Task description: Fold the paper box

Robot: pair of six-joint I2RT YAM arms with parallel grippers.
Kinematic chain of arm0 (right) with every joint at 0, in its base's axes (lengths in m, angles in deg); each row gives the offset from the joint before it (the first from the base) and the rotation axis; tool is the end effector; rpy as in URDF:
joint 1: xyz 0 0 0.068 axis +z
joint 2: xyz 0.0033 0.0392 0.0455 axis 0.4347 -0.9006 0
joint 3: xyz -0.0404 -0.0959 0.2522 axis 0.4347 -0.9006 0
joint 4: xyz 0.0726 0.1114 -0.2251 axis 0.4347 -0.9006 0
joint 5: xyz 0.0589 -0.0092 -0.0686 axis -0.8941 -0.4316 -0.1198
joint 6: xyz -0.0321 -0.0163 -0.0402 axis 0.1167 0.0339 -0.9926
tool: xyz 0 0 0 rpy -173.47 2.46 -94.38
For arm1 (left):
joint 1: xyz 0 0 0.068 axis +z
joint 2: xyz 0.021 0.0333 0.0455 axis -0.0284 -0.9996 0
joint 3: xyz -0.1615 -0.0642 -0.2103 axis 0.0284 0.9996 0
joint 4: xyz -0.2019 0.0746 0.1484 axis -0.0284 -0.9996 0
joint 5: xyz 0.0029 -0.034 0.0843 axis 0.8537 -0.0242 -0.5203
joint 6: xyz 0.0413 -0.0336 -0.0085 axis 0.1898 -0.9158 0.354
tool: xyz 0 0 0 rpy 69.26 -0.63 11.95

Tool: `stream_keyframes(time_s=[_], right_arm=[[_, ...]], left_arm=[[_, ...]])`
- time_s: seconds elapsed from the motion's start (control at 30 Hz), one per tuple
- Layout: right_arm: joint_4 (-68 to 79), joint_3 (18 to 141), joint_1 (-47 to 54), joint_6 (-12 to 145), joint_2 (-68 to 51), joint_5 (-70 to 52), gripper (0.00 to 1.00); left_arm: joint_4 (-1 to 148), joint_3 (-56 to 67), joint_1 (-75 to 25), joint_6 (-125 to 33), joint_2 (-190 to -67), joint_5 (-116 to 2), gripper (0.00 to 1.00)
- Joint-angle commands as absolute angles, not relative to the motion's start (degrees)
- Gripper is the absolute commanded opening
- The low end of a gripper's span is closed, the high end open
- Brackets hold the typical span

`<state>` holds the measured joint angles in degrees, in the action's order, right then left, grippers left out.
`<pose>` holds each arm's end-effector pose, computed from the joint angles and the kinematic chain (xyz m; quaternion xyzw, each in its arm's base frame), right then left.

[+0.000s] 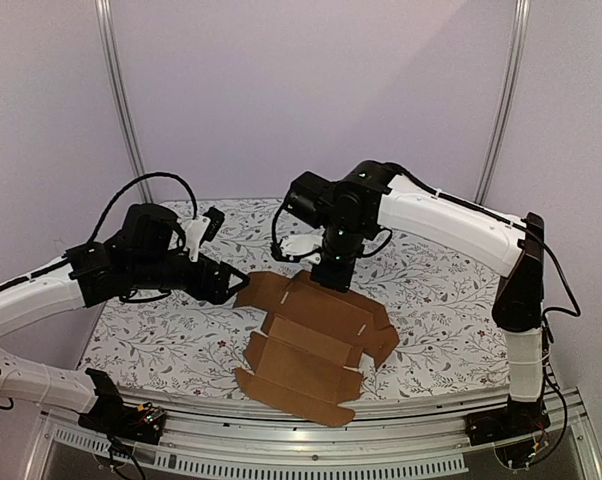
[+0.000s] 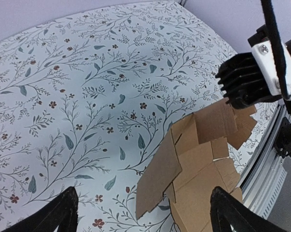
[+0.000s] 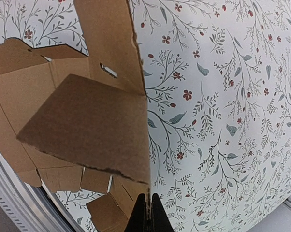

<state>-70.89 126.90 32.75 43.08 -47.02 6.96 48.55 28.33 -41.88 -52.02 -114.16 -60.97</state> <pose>0.2251 0.3578 0.3099 -0.5952 0.7886 -0.0163 0.1536 0.1685 -0.1638 0.2885 0.2171 0.8607 -0.2634 0.3776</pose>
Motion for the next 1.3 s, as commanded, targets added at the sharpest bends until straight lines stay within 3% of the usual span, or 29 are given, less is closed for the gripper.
stream_keyframes(time_s=[0.0, 0.7, 0.83, 1.17, 1.27], right_arm=[[-82.1, 128.7, 33.4, 42.6, -48.7, 4.9, 0.0], [-81.3, 130.2, 33.7, 44.1, -49.3, 2.8, 0.0], [-81.3, 130.2, 33.7, 44.2, -49.4, 2.7, 0.0], [-80.0, 130.0, 33.7, 45.9, -49.2, 3.0, 0.0], [-78.0, 128.4, 33.5, 46.0, -48.6, 2.6, 0.0]], left_arm=[[53.0, 29.0, -42.8, -53.2, -115.6, -63.1, 0.91], [53.4, 28.8, -43.9, -52.6, -121.1, -61.9, 0.61], [52.9, 28.3, -44.4, -52.5, -121.8, -62.1, 0.48], [52.5, 27.9, -44.9, -52.3, -122.7, -61.9, 0.02], [52.3, 28.1, -45.1, -52.2, -122.6, -62.1, 0.0]])
